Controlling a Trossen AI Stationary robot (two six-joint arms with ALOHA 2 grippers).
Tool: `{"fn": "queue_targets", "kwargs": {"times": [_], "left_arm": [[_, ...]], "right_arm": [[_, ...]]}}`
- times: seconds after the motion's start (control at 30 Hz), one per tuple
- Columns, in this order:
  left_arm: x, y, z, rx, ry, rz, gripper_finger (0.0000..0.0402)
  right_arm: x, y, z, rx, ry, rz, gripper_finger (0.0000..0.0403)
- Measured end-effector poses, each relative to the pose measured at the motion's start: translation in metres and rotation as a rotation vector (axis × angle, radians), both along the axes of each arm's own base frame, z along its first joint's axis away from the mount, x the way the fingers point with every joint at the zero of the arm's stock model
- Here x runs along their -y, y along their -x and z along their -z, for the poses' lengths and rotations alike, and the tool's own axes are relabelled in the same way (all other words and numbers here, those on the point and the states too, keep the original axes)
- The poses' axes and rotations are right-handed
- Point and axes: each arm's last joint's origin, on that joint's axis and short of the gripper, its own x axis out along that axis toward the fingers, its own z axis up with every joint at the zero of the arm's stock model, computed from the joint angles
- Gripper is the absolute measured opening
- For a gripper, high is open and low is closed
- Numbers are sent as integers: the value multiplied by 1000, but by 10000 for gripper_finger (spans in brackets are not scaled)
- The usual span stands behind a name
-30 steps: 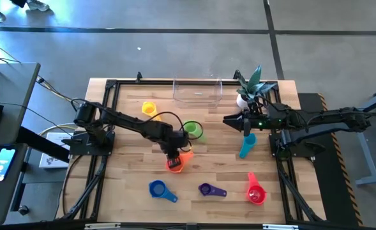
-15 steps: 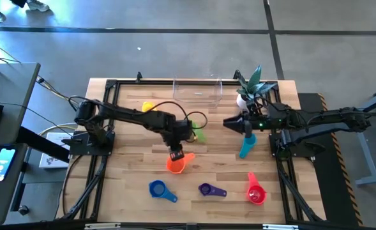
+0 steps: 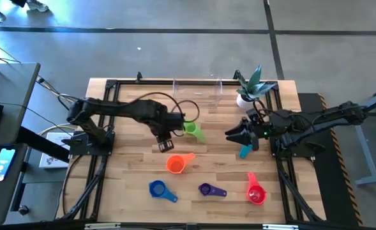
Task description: Nest measuring cups in basket
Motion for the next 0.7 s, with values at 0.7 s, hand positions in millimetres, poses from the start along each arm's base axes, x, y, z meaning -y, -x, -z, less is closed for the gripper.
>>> {"fn": "queue_targets", "kwargs": {"times": [0.7], "left_arm": [[-11, 116, -101, 408, -143, -236, 92]], "right_arm": [[-47, -3, 10, -944, -67, 128, 177]]}}
